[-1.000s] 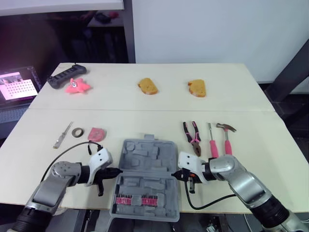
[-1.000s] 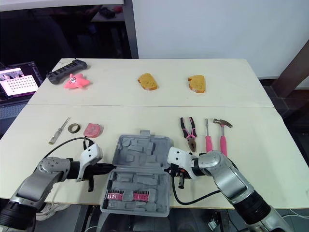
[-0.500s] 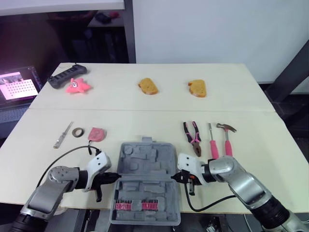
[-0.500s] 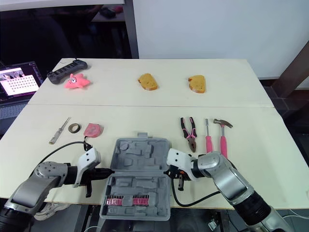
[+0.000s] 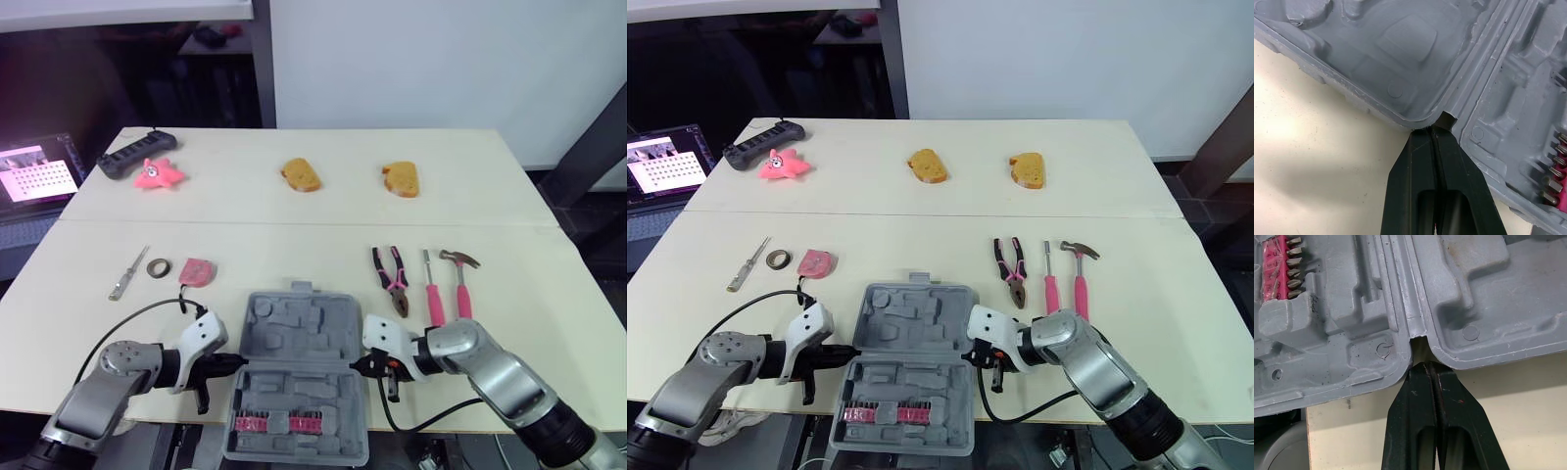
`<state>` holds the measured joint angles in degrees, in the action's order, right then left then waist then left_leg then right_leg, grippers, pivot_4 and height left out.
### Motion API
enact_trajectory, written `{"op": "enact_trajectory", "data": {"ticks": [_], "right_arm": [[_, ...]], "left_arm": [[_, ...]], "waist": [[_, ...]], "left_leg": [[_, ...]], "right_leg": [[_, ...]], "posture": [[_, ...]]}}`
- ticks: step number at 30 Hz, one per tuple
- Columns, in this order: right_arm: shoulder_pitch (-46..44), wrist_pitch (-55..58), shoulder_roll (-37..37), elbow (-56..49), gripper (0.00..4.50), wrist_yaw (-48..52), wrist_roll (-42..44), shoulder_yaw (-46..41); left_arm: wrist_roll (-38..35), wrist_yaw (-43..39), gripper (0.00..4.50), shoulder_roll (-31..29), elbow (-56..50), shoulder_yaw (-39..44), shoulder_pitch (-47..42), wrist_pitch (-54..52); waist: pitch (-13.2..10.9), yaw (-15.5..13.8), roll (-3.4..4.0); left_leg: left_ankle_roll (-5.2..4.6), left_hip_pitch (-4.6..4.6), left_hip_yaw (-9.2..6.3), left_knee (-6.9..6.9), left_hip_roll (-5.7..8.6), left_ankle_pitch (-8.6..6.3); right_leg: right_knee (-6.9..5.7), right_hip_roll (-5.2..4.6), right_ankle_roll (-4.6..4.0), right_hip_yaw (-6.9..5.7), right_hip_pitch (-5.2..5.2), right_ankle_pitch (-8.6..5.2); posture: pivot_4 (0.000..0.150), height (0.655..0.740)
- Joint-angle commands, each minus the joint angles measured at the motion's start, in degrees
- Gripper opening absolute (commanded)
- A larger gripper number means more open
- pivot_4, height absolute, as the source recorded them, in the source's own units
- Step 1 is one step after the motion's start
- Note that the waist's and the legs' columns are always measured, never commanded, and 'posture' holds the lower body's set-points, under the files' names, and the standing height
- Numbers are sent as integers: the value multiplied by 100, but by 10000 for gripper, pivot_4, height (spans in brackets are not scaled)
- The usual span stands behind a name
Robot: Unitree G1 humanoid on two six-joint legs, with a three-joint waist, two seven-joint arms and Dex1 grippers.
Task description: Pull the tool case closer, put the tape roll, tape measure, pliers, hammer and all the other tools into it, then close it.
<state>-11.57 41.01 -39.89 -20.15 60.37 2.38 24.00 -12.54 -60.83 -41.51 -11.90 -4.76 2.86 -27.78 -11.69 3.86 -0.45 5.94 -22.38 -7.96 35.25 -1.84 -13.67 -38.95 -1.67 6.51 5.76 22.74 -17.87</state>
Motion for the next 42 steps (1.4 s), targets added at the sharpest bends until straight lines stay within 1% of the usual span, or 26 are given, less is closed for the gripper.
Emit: {"op": "enact_trajectory", "data": {"ticks": [1,4,10,14,16,17,19,21,23,24,25,26,27,32,34,36,39,42], "right_arm": [[24,-10,56,-143,771,14,159,128],[41,-42,19,-108,771,-10,150,102],[230,-312,-307,93,771,-93,258,-451],[631,-679,-428,-62,771,183,1067,-1457],[826,-735,-464,-79,0,227,1396,-1937],[932,-748,-521,-60,2862,252,1529,-2193],[1175,-908,-684,86,8046,329,1688,-2696],[1339,-1076,-822,246,17768,376,1753,-3002],[1671,-1430,-1030,751,27232,528,1887,-3879],[1796,-1536,-1084,976,32772,584,1986,-4249],[1883,-1659,-1106,1185,37611,608,2049,-4526],[1920,-1748,-1111,1311,42830,616,2087,-4642],[1976,-1847,-1105,1453,44594,617,2110,-4771],[2168,-2387,-1109,2289,44594,628,2106,-5333],[1983,-2449,-1115,2632,44594,574,2177,-5409],[1721,-2404,-1112,2855,44594,550,2277,-5406],[1400,-2235,-1122,2768,44594,617,2388,-5195],[957,-1677,-1140,2220,44594,680,2725,-4840]], "left_arm": [[-135,-60,0,-35,-81,-17,22,124],[-141,-59,0,-79,-49,22,47,160],[-37,175,0,-336,470,579,112,709],[-599,-80,0,-433,819,1388,285,939],[-709,-117,5233,-442,974,1677,354,1119],[-777,-160,7820,-453,1048,1834,395,1218],[-833,-205,16307,-495,1272,2151,467,1493],[-861,-235,26985,-514,1454,2352,498,1710],[-1040,-299,37144,-563,2148,2984,543,2120],[-1080,-317,42870,-601,2513,3219,540,2339],[-1065,-330,45000,-654,2851,3375,533,2561],[-1033,-351,45000,-683,3067,3426,508,2720],[-1067,-357,45000,-697,3266,3535,481,2829],[-1379,-341,45000,-704,3857,4166,595,3058],[-1442,-302,45000,-619,3930,4318,748,3126],[-1439,-249,45000,-518,3761,4341,919,3145],[-1509,-129,45000,-424,3495,4359,980,3056],[-1550,63,45000,-363,3202,4428,1075,2978]], "waist": [[0,3,0],[0,4,0],[-1,-2,-2],[-1,-21,-3],[-2,-21,-4],[-2,-23,-4],[-2,-30,-4],[-1,-41,-5],[-1,-51,-5],[-1,-55,-5],[-1,-56,-5],[-1,-51,-5],[-1,-41,-6],[1,-23,-8],[1,-10,-8],[1,16,-7],[2,21,-5],[2,16,-5]], "left_leg": [[0,0,0,0,0,0],[0,0,0,0,0,0],[0,0,0,0,0,0],[0,-2,2,0,0,0],[0,-3,2,-2,0,0],[0,-3,2,-2,0,0],[0,-3,2,-2,0,0],[0,-3,4,-2,0,0],[0,-1,4,-2,-1,0],[0,-2,6,-3,-1,0],[-1,-2,6,-4,-1,0],[-1,-2,10,-7,-1,-1],[-1,-1,10,-8,-1,-1],[-1,2,12,-8,-3,-1],[-1,2,13,-11,-3,-1],[-1,3,15,-10,-3,-1],[-1,16,30,-12,-6,-1],[-1,16,30,-12,-11,-1]], "right_leg": [[0,0,0,0,0,0],[0,0,0,0,0,0],[0,0,-1,0,1,0],[8,-2,-1,0,-1,-1],[12,-2,0,0,-1,-1],[13,-2,0,0,-1,0],[13,-2,0,0,-2,0],[16,-2,0,0,-3,0],[21,-1,-1,0,-4,-1],[25,-1,-1,0,-6,-1],[30,-1,-1,0,-7,-1],[38,-2,-2,1,-8,-1],[45,-2,-2,2,-9,-1],[62,-2,-17,2,-24,-7],[69,-4,-6,3,-26,-1],[70,-4,-6,4,-27,0],[68,-2,-15,20,-30,0],[68,3,-9,20,-29,4]], "posture": [[1500,7400],[1500,7400],[1500,7400],[1500,7400],[1500,7400],[1500,7400],[1500,7400],[1500,7400],[1500,7400],[1500,7400],[1500,7400],[1500,7400],[1500,7400],[1500,7400],[1500,7400],[1500,7400],[1500,7400],[1500,7400]]}}
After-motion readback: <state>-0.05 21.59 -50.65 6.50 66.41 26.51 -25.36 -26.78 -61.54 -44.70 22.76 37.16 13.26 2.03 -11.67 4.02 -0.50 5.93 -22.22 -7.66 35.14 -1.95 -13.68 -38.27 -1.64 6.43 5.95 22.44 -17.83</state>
